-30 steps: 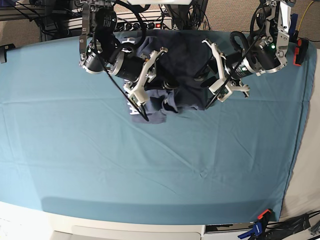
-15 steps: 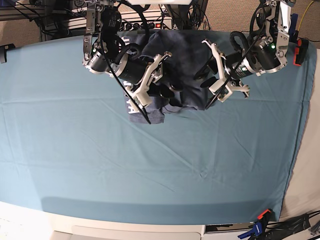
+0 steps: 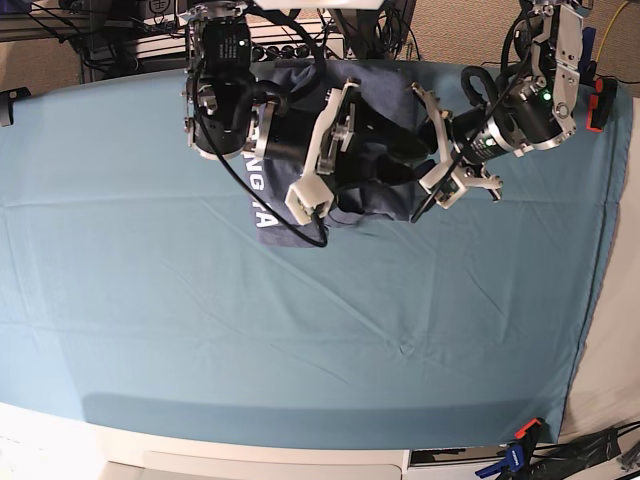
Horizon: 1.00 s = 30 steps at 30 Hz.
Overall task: Fold the T-shirt properly
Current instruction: 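Release the shirt with the right gripper and raise it away, then hold the folded bundle edge with the left gripper and lift it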
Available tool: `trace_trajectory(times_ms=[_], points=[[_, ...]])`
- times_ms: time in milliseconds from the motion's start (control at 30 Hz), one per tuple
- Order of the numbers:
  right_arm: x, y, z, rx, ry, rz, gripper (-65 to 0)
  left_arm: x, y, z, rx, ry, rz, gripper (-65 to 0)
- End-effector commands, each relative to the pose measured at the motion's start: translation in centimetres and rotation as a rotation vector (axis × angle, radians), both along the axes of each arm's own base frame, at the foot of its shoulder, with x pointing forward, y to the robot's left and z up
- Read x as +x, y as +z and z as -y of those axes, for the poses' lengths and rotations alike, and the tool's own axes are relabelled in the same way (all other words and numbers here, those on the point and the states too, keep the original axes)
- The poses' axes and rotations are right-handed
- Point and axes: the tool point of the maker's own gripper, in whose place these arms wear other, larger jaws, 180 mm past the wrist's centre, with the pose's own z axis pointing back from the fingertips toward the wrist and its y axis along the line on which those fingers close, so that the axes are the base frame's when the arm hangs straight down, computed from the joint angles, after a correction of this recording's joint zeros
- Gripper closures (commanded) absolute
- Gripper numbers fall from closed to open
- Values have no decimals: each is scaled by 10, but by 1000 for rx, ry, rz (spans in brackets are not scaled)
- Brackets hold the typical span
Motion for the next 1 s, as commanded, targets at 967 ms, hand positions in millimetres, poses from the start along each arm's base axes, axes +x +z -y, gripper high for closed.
trace_trajectory(times_ms=[967], points=[[56,-19,252,-560,-751,144,-260,-82,26,145,-288,-340,-38,-303]])
